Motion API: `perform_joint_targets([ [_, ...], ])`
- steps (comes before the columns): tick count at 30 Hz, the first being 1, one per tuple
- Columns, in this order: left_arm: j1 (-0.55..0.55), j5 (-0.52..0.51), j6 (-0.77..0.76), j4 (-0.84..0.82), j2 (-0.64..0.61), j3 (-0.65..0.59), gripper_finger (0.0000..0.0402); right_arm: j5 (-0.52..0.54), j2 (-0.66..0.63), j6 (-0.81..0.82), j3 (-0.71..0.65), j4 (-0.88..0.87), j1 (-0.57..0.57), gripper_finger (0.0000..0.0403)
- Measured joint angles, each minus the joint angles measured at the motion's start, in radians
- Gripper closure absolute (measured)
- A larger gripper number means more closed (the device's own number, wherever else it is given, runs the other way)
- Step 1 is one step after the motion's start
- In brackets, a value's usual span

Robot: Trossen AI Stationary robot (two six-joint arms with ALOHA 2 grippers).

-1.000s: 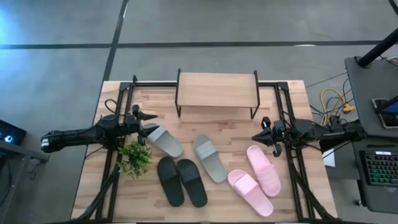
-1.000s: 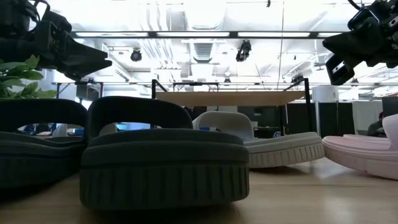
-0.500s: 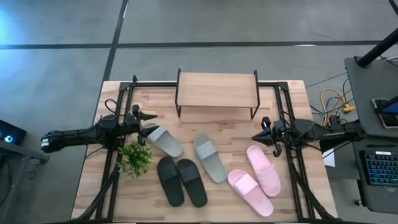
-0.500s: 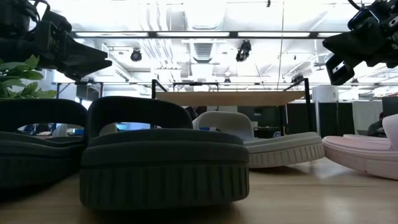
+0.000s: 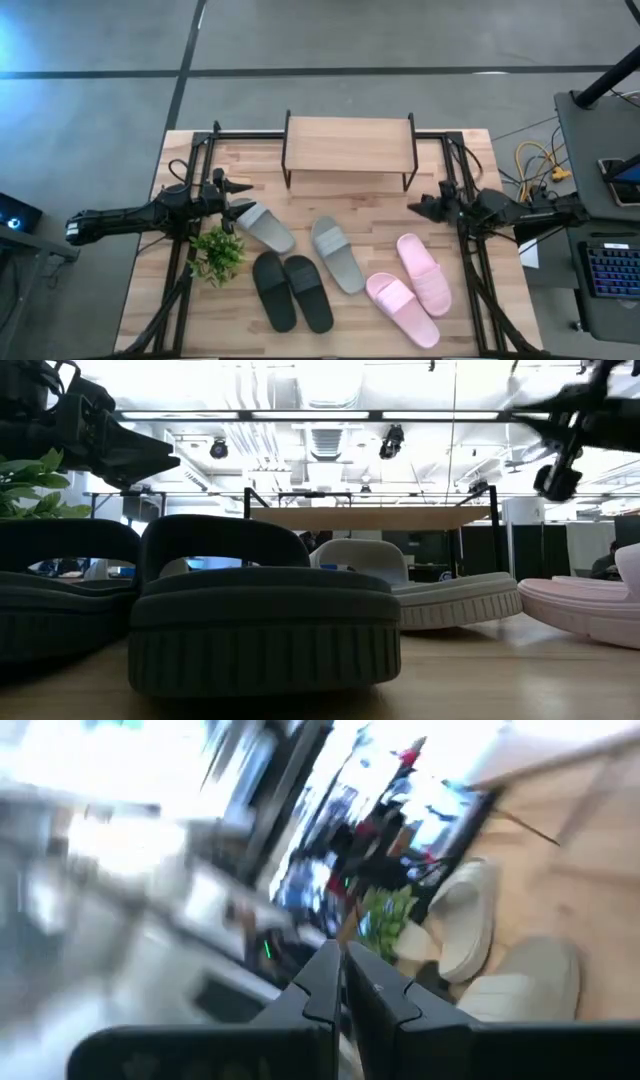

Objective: Pick and place slides into the shelf
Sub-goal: Put the right pink slide on the shelf

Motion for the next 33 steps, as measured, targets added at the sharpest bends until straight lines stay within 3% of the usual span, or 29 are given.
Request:
perform_joint_targets([
  [4,0.000,0.000,0.000,-0.001,-0.001,0.000,0.0178,0.132,0.007,0.059,0.000,0.000,0.000,0.0390],
  [9,0.000,0.000,0.000,0.000,0.000,0.000,0.0178,0.155,0.005,-0.119,0.000,0.008,0.001,0.0390],
  [13,0.000,0.000,0.000,0.001,0.000,0.000,0.0178,0.211,0.006,-0.075,0.000,0.057,0.001,0.0390],
  [26,0.000,0.000,0.000,0.000,0.000,0.000,0.0178,0.228,0.013,-0.267,0.000,0.463,0.001,0.0390],
  [33,0.000,0.000,0.000,0.000,0.000,0.000,0.0178,0.203,0.014,-0.381,0.000,0.480,0.001,0.0390],
])
